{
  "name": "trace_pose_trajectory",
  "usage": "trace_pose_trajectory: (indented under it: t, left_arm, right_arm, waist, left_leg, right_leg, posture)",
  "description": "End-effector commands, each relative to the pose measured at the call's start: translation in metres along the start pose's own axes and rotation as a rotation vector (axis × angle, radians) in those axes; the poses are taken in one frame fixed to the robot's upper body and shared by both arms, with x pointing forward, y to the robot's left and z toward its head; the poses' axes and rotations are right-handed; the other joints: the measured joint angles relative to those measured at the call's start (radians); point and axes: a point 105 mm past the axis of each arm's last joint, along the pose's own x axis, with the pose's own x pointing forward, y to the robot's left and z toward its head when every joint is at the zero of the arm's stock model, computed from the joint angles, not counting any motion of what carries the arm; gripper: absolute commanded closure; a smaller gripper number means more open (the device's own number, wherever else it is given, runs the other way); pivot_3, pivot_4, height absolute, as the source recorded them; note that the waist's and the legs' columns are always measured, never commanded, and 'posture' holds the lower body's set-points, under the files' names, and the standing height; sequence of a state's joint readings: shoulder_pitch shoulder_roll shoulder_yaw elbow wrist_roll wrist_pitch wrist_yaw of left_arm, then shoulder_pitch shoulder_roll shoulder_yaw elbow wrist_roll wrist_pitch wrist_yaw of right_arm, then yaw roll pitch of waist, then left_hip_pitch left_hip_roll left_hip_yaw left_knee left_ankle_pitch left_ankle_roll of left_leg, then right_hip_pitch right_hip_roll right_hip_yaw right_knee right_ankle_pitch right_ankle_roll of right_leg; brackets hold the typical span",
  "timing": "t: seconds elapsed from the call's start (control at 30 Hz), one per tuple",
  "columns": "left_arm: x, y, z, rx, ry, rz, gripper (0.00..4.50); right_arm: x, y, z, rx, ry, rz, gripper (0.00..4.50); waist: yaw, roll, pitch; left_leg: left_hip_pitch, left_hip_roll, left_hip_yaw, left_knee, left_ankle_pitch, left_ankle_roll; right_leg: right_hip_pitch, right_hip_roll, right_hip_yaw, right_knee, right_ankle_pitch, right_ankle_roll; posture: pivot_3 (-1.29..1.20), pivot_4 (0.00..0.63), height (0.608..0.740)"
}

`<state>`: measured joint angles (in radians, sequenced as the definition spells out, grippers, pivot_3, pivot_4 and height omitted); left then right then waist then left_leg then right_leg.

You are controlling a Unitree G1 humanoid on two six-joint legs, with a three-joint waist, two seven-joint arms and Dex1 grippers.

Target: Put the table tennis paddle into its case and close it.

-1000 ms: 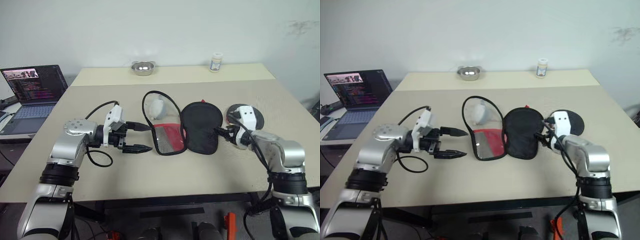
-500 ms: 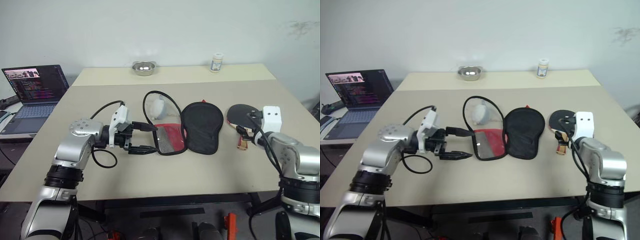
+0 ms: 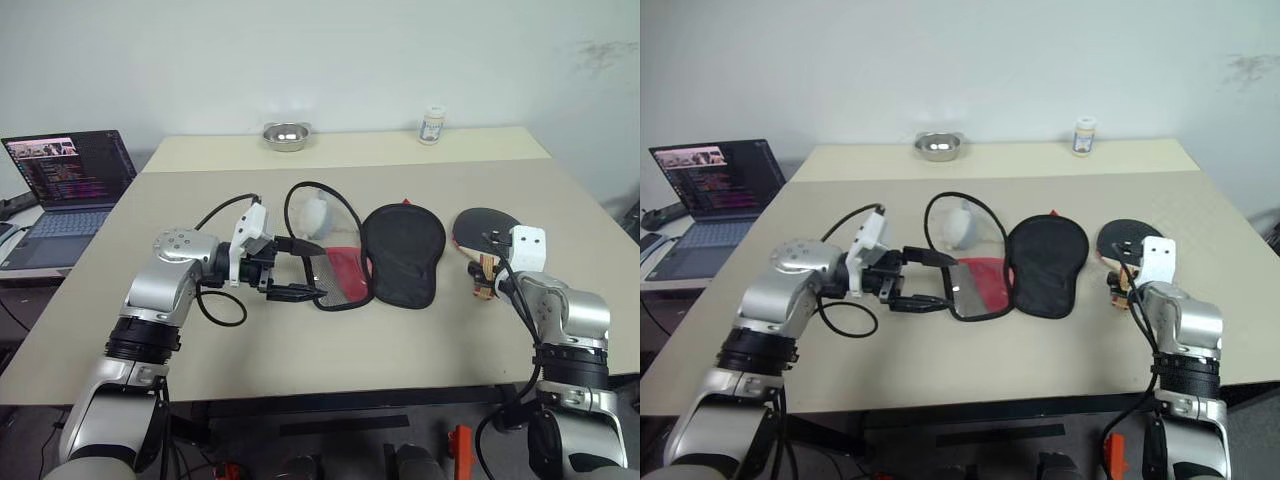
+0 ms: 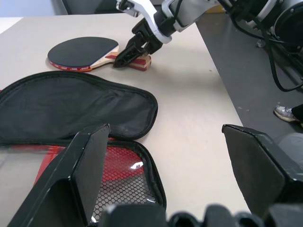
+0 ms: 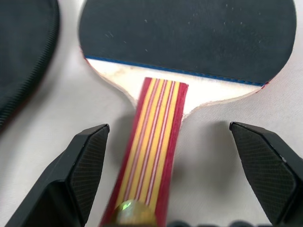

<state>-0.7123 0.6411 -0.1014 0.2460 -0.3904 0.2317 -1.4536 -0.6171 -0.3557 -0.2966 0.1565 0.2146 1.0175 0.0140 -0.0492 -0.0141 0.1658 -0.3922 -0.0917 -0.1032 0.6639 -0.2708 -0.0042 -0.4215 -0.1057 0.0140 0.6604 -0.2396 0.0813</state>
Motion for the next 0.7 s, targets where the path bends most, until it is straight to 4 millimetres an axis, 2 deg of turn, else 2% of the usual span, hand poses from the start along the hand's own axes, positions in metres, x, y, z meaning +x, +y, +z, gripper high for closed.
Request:
trace_pose_trajectory:
  t: [0.03,0.27,0.37,0.53,0.7]
  left_arm:
    - [-0.003,0.001,0.008,0.046,-0.007,0.007,0.35]
    - [-0.003,0.0,0.007,0.045,-0.007,0.014,0.35]
    - [-0.004,0.0,0.007,0.045,-0.005,0.017,0.35]
    - [-0.005,-0.001,0.006,0.046,0.001,0.02,0.35]
    - [-0.004,-0.001,0.007,0.047,0.003,0.02,0.35]
  right_arm:
    - [0.003,0.003,0.017,-0.046,-0.05,0.007,0.02]
    - [0.017,0.001,0.014,-0.117,-0.027,0.005,0.02]
    - [0.02,-0.005,0.01,-0.109,-0.005,-0.006,0.63]
    - [0.022,-0.011,0.004,-0.085,0.021,-0.018,2.24]
    - [0.022,-0.012,0.008,-0.054,0.007,-0.028,3.35]
  waist:
    - [-0.002,0.0,0.0]
    - [-0.008,0.0,0.0]
    - [-0.008,-0.001,0.0]
    - [-0.004,-0.001,-0.001]
    - [0.008,-0.003,-0.002]
  left_leg:
    - [0.0,0.0,0.0,0.0,0.0,0.0]
    - [0.002,0.0,0.001,0.0,0.0,0.0]
    - [0.004,0.0,0.001,0.0,0.0,0.0]
    - [0.012,0.0,0.0,0.0,0.0,0.001]
    - [0.013,-0.001,-0.001,0.001,0.0,0.002]
  right_leg:
    - [0.0,0.0,0.0,0.0,0.0,0.0]
    - [0.001,0.0,0.001,0.0,0.0,0.0]
    - [0.003,0.0,0.001,0.001,0.0,0.0]
    - [0.012,0.0,0.0,-0.002,0.0,0.001]
    - [0.015,0.0,-0.001,-0.003,0.001,0.002]
  posture:
    - [0.0,0.15,0.74]
    - [0.0,0.15,0.74]
    - [0.0,0.15,0.74]
    - [0.0,0.15,0.74]
    - [0.0,0.15,0.74]
